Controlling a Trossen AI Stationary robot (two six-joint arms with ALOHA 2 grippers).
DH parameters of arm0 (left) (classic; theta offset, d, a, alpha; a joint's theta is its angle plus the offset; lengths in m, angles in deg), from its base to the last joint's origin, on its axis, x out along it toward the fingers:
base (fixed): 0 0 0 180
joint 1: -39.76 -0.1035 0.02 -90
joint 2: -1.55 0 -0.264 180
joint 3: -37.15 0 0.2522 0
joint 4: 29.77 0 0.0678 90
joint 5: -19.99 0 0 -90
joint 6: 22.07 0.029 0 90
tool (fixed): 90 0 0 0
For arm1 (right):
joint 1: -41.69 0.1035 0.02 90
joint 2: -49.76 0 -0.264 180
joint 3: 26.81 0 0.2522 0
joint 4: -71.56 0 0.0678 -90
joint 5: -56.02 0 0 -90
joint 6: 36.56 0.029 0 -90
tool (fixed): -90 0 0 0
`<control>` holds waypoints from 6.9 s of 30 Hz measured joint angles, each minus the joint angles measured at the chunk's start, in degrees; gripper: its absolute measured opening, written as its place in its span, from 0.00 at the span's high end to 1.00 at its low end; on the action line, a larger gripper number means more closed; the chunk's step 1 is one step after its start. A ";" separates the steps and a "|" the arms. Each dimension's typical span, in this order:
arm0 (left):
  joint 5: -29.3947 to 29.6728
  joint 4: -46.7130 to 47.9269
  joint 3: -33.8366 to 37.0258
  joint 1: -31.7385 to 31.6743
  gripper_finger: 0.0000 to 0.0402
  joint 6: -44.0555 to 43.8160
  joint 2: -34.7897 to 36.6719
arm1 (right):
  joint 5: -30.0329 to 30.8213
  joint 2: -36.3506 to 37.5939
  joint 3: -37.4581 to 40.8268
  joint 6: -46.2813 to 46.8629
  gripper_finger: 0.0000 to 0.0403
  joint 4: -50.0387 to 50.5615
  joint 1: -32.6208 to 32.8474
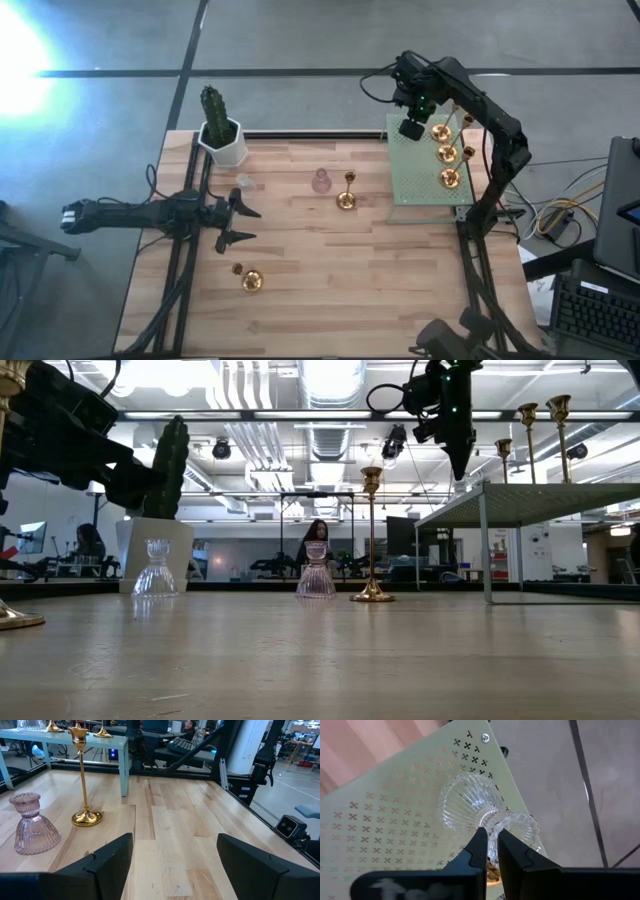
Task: Pick & Place candle stick holders
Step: Put the bottom transparent glass candle holder on the shelf, then put the top gold candle holder on the shelf
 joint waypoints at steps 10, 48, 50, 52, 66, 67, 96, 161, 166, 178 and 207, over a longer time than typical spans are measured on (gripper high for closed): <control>0.00 0.01 -0.02 0.00 0.27 -0.01 -0.01 | 0.04 0.00 0.00 1.10 0.96 0.21 -0.02; 0.00 -0.02 -0.01 0.00 0.27 -0.01 0.00 | 0.02 0.97 0.02 3.11 0.55 1.81 0.15; 0.00 0.00 0.00 0.00 0.27 -0.01 0.01 | 0.00 1.34 0.02 3.11 0.51 1.82 0.15; 0.00 0.00 0.00 0.00 0.27 -0.01 -0.01 | 0.00 1.77 0.02 3.18 0.47 1.79 0.15; 0.00 -0.02 0.00 0.00 0.27 -0.01 0.01 | -0.09 7.23 -2.82 2.49 0.36 0.98 3.10; 0.00 0.00 -0.01 0.00 0.27 0.00 0.00 | -0.07 7.62 -4.03 2.52 0.36 0.98 3.69; -0.02 0.01 -0.02 0.00 0.27 -0.01 -0.01 | 0.39 15.16 -14.00 32.79 0.52 2.00 52.12; 0.00 0.97 0.00 0.00 0.27 -0.01 -0.21 | 39.35 5.85 49.31 78.25 0.62 -61.61 70.24; 0.00 0.99 -0.02 0.00 0.27 0.01 -0.21 | 44.28 1.89 45.30 80.82 0.63 -61.34 67.45; 0.00 1.16 0.00 0.00 0.27 -0.01 -0.23 | 47.82 -6.39 43.93 89.09 0.66 -60.73 61.57; 0.00 1.32 -0.01 0.00 0.27 0.00 -0.34 | 51.54 -10.56 42.99 83.14 0.79 -62.31 51.15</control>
